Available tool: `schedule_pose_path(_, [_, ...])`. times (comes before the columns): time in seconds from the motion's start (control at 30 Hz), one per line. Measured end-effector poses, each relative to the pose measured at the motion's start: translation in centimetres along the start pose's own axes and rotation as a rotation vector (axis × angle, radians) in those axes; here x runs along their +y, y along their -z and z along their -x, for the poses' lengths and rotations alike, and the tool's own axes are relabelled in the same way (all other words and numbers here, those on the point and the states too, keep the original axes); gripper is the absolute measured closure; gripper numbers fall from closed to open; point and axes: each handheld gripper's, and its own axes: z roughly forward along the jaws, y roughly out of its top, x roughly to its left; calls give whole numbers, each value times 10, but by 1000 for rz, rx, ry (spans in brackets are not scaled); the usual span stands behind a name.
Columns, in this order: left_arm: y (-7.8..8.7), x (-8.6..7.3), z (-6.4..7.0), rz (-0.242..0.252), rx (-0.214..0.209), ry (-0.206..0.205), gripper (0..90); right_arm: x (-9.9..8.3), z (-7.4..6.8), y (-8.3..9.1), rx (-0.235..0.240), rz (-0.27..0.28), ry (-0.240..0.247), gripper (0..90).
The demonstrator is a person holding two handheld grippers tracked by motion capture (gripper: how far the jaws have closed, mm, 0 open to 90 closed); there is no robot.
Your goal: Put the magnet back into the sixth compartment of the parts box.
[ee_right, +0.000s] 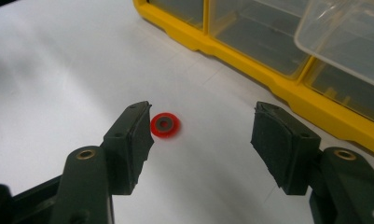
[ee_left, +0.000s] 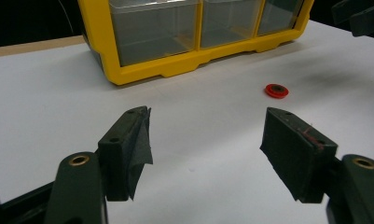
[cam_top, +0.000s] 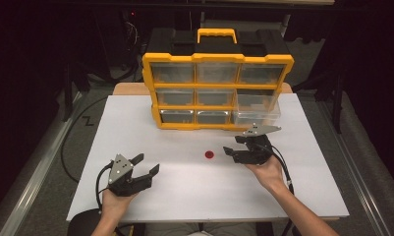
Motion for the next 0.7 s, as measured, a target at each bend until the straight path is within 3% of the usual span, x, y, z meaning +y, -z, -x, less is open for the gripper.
schedule_pose_path(0.4, [0, 0, 0, -5, 0, -7, 325, 9, -3, -12, 26, -129, 13, 413])
schedule_pose_path(0.7, [-1, 0, 0, -7, 0, -8, 324, 20, -6, -17, 37, -177, 30, 432])
